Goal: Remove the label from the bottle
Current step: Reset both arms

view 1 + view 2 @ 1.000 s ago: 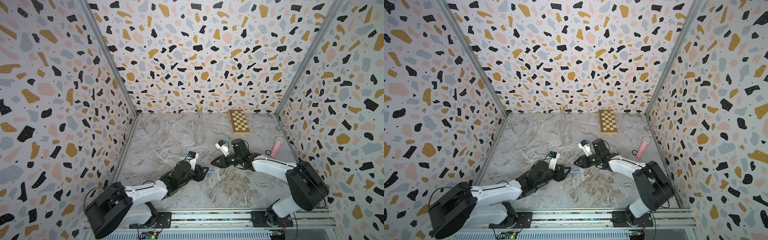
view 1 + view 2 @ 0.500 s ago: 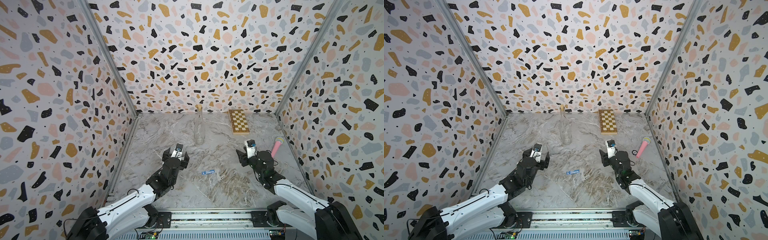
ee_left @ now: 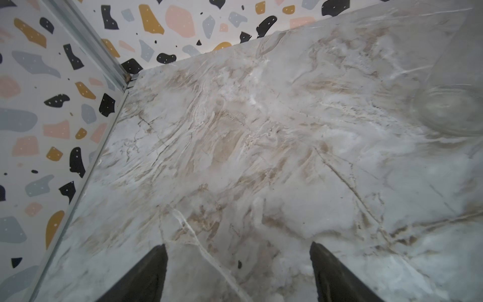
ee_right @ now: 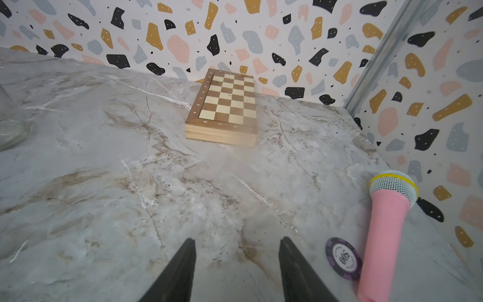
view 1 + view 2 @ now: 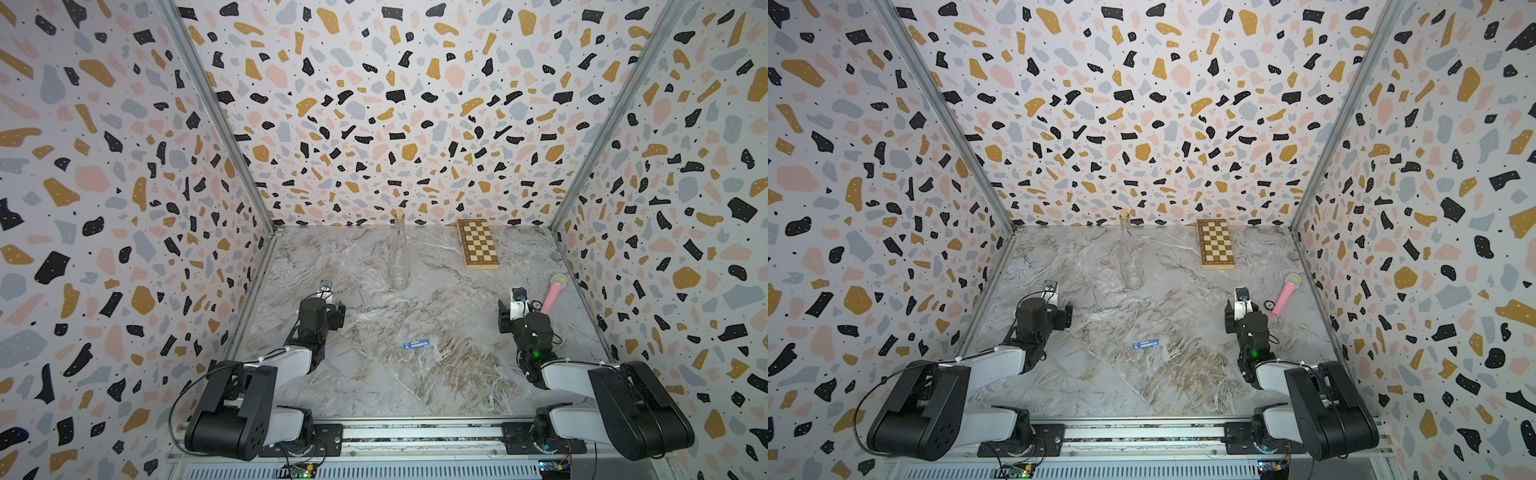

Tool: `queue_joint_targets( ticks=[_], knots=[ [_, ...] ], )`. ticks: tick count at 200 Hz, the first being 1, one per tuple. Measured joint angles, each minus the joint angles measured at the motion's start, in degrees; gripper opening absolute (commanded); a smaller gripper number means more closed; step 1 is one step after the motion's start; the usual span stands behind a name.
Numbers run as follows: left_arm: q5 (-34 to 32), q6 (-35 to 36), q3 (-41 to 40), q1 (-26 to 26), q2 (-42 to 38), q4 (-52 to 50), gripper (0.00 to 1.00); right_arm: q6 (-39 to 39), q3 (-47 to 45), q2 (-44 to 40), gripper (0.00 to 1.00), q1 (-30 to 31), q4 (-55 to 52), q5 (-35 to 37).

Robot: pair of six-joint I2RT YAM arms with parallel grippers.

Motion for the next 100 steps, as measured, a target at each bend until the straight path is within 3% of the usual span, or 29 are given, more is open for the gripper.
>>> queue_joint_targets(
  ticks=[37,64,91,95,100],
  knots=[
    [3.43,-2.05,-0.57,2.99,3.91,5.86,0.96,0.04,-0.02,5.09,0.54,-4.09,7.54,-3.45],
    [4.66,-3.37,-0.39,3.76,4.87,7.76,1.0,0.48,0.55,9.05,0.63,-4.72,8.87,-5.2],
    [5.07,-4.22,-0.33,4.28,5.11,8.63,1.0,1.44,2.49,10.36,0.89,-6.73,8.48,-7.89],
    [5.09,-4.28,-0.33,4.39,5.11,8.74,1.0,1.36,2.64,10.34,0.99,-6.95,8.57,-7.93],
    [5.07,-4.35,-0.33,4.39,5.09,8.9,1.0,1.51,2.71,10.27,1.0,-7.08,8.66,-8.07]
  ],
)
